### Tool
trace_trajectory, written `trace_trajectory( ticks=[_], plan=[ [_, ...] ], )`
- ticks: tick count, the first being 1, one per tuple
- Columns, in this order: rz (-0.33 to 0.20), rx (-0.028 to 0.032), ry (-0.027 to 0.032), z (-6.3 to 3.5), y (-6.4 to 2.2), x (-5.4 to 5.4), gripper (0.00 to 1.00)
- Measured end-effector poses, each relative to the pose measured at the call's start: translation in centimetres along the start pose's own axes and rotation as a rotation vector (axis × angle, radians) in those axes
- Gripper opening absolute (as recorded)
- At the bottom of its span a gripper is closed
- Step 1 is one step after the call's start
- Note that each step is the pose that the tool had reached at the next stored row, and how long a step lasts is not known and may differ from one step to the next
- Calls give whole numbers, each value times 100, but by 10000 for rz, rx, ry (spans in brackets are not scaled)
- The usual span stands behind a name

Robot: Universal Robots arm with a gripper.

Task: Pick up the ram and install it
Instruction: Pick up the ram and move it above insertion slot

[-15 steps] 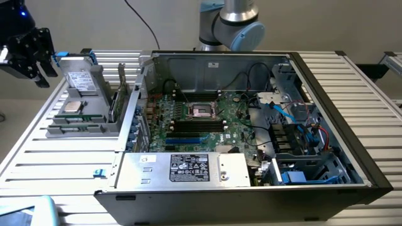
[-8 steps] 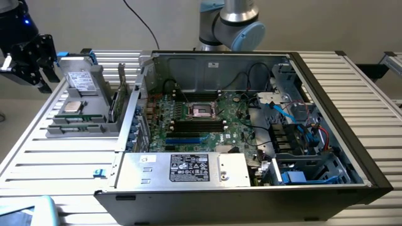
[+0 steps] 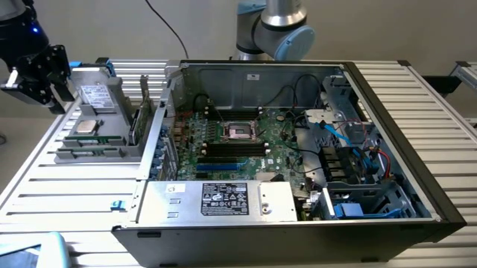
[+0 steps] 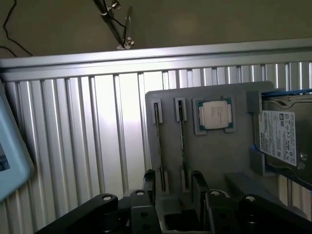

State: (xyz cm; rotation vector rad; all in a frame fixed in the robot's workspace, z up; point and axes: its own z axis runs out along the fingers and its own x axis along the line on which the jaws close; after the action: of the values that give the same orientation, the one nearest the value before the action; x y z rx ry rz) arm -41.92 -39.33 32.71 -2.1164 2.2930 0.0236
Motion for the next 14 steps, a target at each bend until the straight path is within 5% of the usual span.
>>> trace_trajectory(
  ticks=[14],
  plan=[
    [-93, 0, 35, 255, -79, -1, 43]
  ],
)
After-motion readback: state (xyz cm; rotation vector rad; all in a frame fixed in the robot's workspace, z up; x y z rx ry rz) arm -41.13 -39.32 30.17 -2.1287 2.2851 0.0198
